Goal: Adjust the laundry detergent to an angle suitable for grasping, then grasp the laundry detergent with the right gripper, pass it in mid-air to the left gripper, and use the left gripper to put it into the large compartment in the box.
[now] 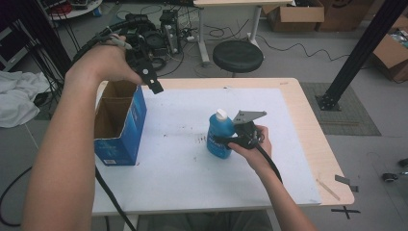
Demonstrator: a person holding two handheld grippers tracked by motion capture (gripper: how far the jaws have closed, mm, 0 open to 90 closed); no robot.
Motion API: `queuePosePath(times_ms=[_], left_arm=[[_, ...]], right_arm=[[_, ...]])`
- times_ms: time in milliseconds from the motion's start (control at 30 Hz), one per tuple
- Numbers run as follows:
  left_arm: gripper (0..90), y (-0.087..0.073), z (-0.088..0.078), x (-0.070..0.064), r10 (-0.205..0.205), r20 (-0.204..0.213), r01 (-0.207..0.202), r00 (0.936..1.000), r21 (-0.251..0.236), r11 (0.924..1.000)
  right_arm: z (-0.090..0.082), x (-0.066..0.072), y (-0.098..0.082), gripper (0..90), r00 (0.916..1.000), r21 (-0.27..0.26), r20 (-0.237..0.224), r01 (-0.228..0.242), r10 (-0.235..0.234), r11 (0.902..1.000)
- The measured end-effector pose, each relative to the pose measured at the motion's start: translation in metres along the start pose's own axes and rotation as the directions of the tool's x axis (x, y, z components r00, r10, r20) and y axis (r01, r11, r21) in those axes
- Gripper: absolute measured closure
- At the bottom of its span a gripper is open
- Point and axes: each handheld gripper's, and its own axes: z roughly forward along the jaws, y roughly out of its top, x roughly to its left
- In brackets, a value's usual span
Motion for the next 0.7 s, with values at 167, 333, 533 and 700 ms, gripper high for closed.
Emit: queuePosePath(times_ms=[167, 333, 533, 700], left_arm=[[1.1, -0.001, -0.001, -0.003, 0.001, 0.003, -0.001, 1.0000, 0.005, 1.0000], [1.2, -0.001, -0.003, -0.003, -0.002, -0.001, 0.002, 1.0000, 0.002, 1.0000], [1.2, 0.001, -0.005, -0.007, 0.002, -0.002, -0.002, 1.0000, 0.000, 1.0000], [1.2, 0.002, -0.009, -0.007, 0.008, -0.003, -0.008, 1.0000, -0.005, 1.0000]], right_arm=[[0.000, 0.001, 0.001, 45.1, 0.9999, 0.003, -0.003, 0.014, -0.014, 0.9999], [-0.003, 0.001, 0.000, 45.2, 0.9999, -0.003, -0.005, 0.009, -0.009, 1.0000], [-0.010, -0.001, 0.004, 45.3, 0.9998, -0.014, -0.013, 0.015, -0.015, 0.9998], [-0.015, -0.005, 0.009, 45.3, 0.9986, -0.019, -0.049, 0.020, -0.021, 0.9996]])
